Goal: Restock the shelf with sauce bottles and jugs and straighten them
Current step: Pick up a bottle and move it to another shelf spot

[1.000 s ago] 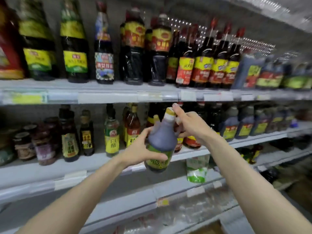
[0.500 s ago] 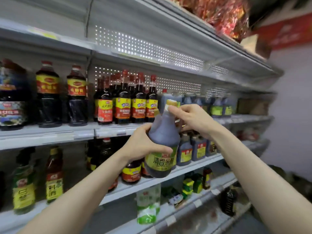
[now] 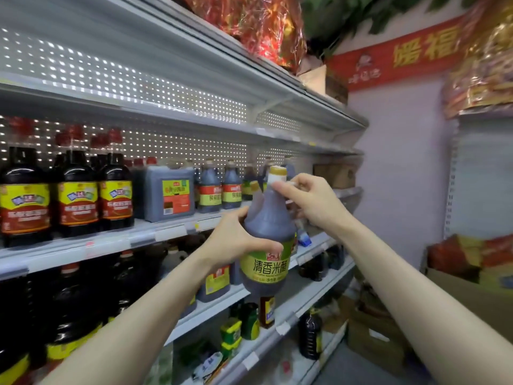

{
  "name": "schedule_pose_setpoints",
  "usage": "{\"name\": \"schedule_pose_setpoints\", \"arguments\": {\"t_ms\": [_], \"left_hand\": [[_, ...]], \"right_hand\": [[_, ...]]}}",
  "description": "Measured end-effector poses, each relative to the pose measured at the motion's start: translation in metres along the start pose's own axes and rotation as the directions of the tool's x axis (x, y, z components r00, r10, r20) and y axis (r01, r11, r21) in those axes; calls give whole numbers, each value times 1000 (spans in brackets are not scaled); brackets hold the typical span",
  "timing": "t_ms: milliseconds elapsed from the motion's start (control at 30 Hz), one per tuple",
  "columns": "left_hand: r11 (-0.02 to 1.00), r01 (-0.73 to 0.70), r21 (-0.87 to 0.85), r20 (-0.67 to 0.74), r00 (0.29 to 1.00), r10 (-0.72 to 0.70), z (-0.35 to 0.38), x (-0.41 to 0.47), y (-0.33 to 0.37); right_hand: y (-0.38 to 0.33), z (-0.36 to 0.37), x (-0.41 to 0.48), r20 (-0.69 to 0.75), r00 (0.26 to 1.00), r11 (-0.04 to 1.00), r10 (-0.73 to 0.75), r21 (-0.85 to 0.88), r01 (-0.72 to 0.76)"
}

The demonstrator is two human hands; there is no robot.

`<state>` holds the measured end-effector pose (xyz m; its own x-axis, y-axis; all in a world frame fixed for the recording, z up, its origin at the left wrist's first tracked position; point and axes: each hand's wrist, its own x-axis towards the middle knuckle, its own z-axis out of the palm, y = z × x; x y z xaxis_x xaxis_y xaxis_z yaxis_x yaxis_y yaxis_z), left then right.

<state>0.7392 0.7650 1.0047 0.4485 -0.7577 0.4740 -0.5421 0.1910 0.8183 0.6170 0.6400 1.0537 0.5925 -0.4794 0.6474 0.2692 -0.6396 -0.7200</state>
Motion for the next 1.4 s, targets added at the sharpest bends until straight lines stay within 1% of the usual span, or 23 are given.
{"name": "schedule_pose_setpoints", "arguments": {"t_ms": [67,200,333,400,467,567,633,733,800,900,1033,1100,1167,1267,1400], "left_hand": [[1000,0,1,44,999,0,20,27,-11],[1000,-1,-10,77,997,1,55,76,-34],[999,-4,-35,93,996,8,85,132,-62],[999,-4,-41,80,997,8,96,165,-79],[999,3,-52,41,999,-1,103,200,-97],[999,-11,-39,-23,1000,10,112,258,-112],[999,-30,-34,-60,998,28,121,290,-117],[999,-37,22,-102,994,39,128,333,-126],[997,-33,64,-147,988,43,128,357,-135],[998,-6,62,-223,975,20,122,388,-149],[995,16,100,-291,957,14,117,424,-162],[991,23,132,-317,948,20,112,439,-167],[987,41,157,-374,927,21,112,459,-175],[983,64,175,-473,881,27,113,490,-188],[976,103,191,-543,840,18,121,522,-205]], "right_hand": [[19,-18,11,-36,999,998,-2,-57,0],[61,-47,34,-40,998,998,54,-18,-55],[111,-70,76,-73,997,998,22,-64,-26],[140,-80,105,-68,998,998,11,-68,-16],[167,-85,137,-35,999,998,-4,-63,2],[199,-95,194,9,999,994,-35,-107,36],[218,-104,226,16,998,992,-54,-112,55],[246,-113,267,20,996,992,-90,-88,92],[264,-113,290,27,992,992,-123,-39,124],[287,-108,324,29,984,983,-179,40,177],[319,-100,371,100,965,965,-244,118,232],[330,-97,392,107,955,953,-278,158,260],[347,-93,419,118,941,935,-318,202,291],[369,-86,457,185,919,914,-348,286,289],[402,-80,498,256,879,879,-401,378,291]]}}
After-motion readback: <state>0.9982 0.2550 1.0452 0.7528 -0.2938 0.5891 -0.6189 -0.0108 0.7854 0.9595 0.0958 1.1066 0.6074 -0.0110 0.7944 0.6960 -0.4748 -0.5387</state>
